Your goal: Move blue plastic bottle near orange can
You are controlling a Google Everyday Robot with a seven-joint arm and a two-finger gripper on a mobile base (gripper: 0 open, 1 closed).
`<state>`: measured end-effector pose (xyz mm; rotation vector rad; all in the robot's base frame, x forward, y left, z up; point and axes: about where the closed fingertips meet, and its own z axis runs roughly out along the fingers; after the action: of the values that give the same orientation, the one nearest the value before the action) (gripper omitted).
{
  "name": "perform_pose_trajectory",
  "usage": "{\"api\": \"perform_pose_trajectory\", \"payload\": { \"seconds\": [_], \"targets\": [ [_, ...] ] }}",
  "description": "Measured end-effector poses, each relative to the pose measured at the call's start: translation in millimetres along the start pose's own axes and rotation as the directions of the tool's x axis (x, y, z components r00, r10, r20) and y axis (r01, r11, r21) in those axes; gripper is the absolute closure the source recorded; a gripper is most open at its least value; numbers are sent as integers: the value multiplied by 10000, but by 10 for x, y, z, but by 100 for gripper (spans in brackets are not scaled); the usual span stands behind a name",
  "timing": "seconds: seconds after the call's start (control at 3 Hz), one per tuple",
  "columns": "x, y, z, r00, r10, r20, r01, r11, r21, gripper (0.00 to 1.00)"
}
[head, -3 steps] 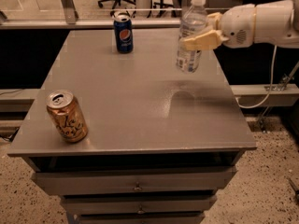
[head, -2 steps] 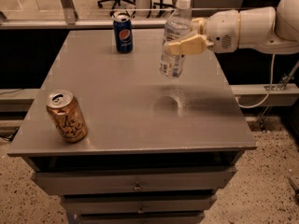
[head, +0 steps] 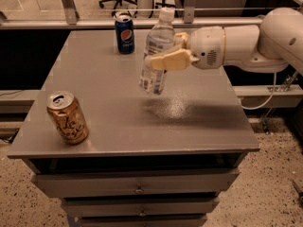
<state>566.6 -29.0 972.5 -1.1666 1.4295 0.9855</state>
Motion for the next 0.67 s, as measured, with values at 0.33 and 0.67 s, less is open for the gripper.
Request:
{"api": "perform_pose_trajectory", "payload": {
  "seconds": [0.33,0.67],
  "targets": [
    [23,56,51,10000,95,20,-95,9999,-132,100],
    [8,26,91,10000,-2,19,3,9996,-274,100]
  ]
}}
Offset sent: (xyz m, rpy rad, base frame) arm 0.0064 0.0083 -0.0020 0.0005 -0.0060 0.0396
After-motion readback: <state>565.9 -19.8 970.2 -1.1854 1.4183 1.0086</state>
